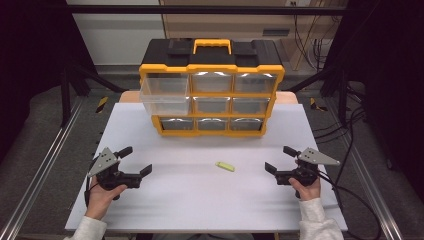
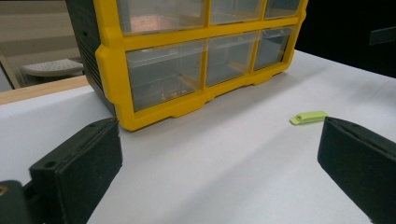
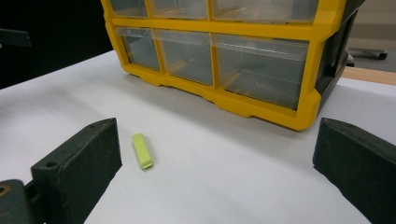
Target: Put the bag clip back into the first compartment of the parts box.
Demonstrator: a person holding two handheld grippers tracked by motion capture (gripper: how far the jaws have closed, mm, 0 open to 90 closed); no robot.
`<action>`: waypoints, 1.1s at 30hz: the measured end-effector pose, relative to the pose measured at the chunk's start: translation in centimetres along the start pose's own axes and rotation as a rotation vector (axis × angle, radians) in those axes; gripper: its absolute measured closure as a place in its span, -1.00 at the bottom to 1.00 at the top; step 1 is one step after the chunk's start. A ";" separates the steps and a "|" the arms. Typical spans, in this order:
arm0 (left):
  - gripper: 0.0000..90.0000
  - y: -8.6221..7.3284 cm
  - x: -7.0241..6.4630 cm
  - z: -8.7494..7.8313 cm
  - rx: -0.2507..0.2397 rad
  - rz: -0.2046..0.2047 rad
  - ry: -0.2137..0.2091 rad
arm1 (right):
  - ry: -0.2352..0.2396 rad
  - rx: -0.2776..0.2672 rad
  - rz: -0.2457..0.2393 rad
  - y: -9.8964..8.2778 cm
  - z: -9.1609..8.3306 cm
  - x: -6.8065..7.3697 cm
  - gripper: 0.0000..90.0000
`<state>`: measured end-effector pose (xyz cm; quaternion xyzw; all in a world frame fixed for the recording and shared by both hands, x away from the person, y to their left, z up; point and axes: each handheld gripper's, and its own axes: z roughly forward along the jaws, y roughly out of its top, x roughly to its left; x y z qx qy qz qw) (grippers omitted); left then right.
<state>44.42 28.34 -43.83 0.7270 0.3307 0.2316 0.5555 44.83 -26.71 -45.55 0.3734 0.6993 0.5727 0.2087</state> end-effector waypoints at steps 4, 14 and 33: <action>-1.00 -0.1 0.0 0.1 0.007 0.003 0.002 | 0.005 0.009 -0.004 0.0 0.1 0.0 -0.97; -1.00 -0.2 0.1 0.0 0.007 0.005 0.006 | 0.014 0.031 -0.026 0.3 0.6 0.5 -0.97; -1.00 -0.2 0.1 0.2 0.010 0.004 0.004 | 0.030 0.054 -0.049 1.5 2.5 2.2 -0.97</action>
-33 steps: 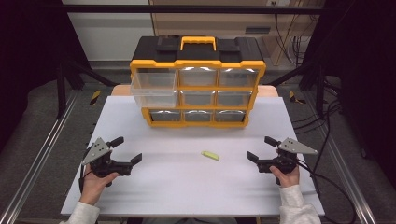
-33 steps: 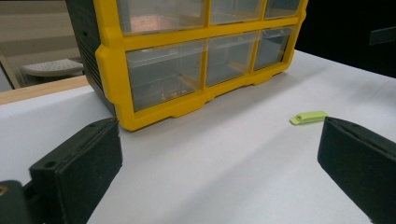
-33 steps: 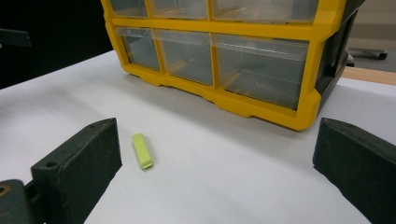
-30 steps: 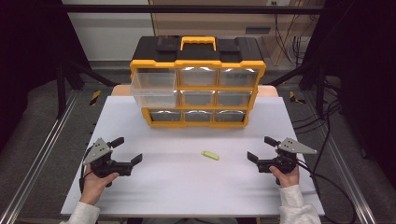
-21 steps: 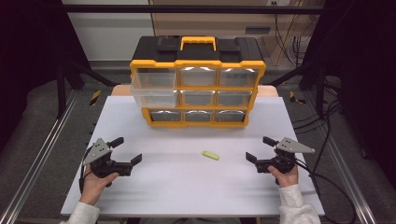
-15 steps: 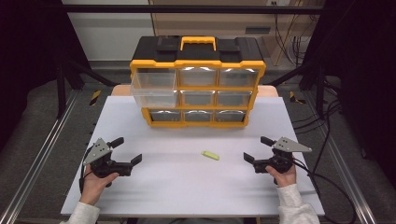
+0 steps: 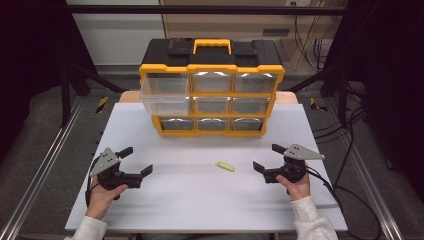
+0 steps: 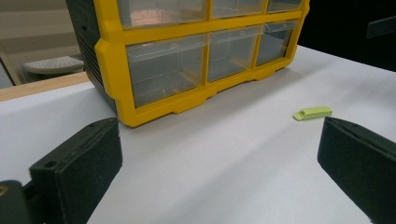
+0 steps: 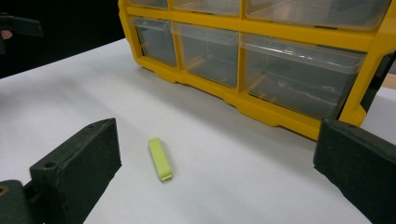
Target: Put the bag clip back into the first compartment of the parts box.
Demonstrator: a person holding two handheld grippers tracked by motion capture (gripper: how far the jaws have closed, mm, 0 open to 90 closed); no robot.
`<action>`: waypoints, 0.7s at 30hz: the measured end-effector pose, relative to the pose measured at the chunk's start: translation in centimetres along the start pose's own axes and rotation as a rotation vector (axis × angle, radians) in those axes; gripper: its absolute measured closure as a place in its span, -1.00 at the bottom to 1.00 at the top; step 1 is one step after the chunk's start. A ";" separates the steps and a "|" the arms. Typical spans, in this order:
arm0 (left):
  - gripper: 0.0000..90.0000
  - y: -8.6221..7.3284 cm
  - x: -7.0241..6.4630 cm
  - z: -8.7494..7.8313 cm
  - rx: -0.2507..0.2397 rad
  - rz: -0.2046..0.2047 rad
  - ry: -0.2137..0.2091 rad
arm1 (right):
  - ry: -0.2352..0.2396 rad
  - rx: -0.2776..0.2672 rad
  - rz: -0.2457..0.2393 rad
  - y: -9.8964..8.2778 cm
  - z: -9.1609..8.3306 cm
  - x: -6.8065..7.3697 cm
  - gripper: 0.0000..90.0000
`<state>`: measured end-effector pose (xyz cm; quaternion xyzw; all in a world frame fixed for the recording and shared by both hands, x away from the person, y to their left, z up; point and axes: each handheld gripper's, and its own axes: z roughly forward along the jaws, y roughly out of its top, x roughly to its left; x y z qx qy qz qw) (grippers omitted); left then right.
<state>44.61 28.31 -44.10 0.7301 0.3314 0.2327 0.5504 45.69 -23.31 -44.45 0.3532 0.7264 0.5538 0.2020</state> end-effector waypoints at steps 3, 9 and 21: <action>-1.00 0.0 0.0 0.0 0.000 0.001 -0.001 | 0.002 0.001 0.002 0.4 0.5 0.3 -0.97; -1.00 0.0 0.1 0.0 -0.001 -0.001 0.002 | 0.014 0.010 -0.010 1.0 1.4 0.8 -0.97; -1.00 0.0 0.1 0.0 0.000 -0.001 0.005 | 0.024 0.064 -0.053 1.6 3.5 2.2 -0.97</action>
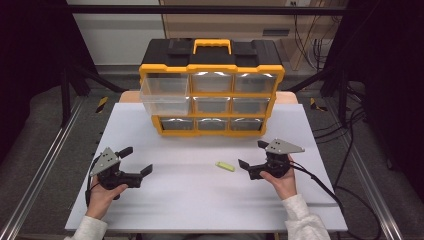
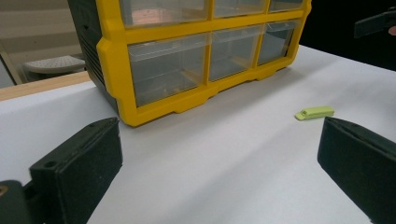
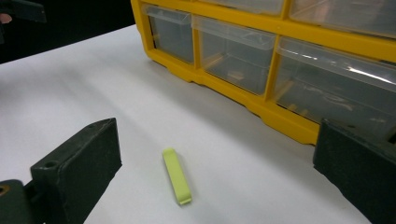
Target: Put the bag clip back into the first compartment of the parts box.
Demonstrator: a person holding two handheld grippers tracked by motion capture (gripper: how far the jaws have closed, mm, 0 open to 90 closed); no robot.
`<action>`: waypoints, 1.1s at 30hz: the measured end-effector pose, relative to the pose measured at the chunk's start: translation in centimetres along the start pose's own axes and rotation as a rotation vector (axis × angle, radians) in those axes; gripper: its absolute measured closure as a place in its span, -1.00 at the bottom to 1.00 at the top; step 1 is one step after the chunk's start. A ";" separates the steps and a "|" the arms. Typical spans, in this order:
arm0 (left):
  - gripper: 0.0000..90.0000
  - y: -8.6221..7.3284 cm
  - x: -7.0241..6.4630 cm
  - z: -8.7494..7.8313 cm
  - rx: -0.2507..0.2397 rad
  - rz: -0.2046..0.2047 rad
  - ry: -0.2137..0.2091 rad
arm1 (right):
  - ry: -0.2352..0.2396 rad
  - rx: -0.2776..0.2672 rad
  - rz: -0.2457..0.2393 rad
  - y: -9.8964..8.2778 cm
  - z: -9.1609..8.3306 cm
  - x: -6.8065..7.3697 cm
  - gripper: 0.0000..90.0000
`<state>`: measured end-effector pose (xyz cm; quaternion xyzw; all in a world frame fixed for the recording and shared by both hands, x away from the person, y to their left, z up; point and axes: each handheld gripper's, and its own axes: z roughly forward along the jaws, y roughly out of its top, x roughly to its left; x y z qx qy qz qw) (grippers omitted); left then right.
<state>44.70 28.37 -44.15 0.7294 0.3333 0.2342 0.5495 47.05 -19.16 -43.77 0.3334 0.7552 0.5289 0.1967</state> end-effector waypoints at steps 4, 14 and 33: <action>-1.00 0.0 0.1 -0.1 -0.001 -0.003 0.002 | 0.015 0.015 -0.014 0.4 1.0 0.7 -0.96; -1.00 -0.1 0.0 -0.1 0.002 -0.002 0.005 | 0.036 0.053 -0.041 0.5 2.7 1.8 -0.96; -1.00 -0.2 0.1 0.0 0.005 -0.004 0.005 | 0.047 0.147 -0.055 0.1 6.6 2.4 -0.93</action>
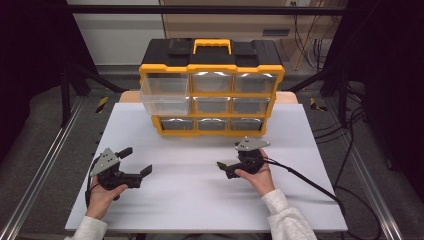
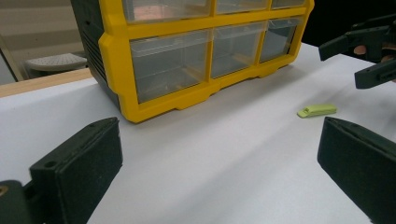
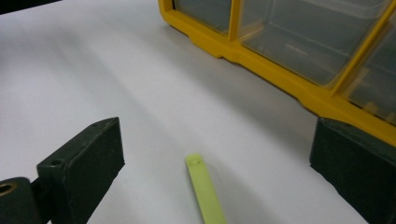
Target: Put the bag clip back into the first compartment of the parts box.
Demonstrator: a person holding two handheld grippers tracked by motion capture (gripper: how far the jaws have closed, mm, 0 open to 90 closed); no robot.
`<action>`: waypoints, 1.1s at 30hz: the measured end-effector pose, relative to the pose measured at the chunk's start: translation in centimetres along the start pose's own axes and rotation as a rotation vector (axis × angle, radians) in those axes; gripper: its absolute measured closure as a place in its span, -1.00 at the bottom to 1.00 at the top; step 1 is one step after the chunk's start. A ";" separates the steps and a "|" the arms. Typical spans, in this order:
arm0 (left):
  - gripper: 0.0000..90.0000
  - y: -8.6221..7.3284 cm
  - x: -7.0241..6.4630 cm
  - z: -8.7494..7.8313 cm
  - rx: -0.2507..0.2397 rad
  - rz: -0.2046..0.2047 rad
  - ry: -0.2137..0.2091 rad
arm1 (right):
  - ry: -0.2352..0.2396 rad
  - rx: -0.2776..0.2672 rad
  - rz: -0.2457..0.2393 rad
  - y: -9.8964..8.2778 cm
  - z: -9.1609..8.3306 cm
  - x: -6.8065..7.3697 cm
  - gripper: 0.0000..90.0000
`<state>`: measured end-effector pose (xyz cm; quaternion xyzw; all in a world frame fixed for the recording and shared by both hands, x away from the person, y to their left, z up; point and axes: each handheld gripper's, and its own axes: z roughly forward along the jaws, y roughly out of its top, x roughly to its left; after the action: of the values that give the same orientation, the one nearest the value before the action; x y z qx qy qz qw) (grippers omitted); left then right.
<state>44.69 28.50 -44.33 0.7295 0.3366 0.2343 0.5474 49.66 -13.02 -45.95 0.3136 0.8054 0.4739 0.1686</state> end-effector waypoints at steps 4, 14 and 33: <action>-1.00 0.0 0.0 0.0 -0.001 0.000 0.000 | 0.004 0.036 0.016 -0.4 0.8 -0.1 -0.92; -1.00 -0.1 0.0 0.1 0.006 0.001 -0.008 | -0.004 0.132 0.002 -1.4 2.0 -0.2 -0.67; -1.00 -0.1 -0.1 0.1 0.006 0.004 -0.010 | 0.029 0.188 -0.010 -2.1 2.7 -0.1 0.14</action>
<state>44.71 28.39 -44.43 0.7329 0.3331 0.2309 0.5465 50.53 -12.06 -49.06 0.3172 0.8503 0.3997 0.1292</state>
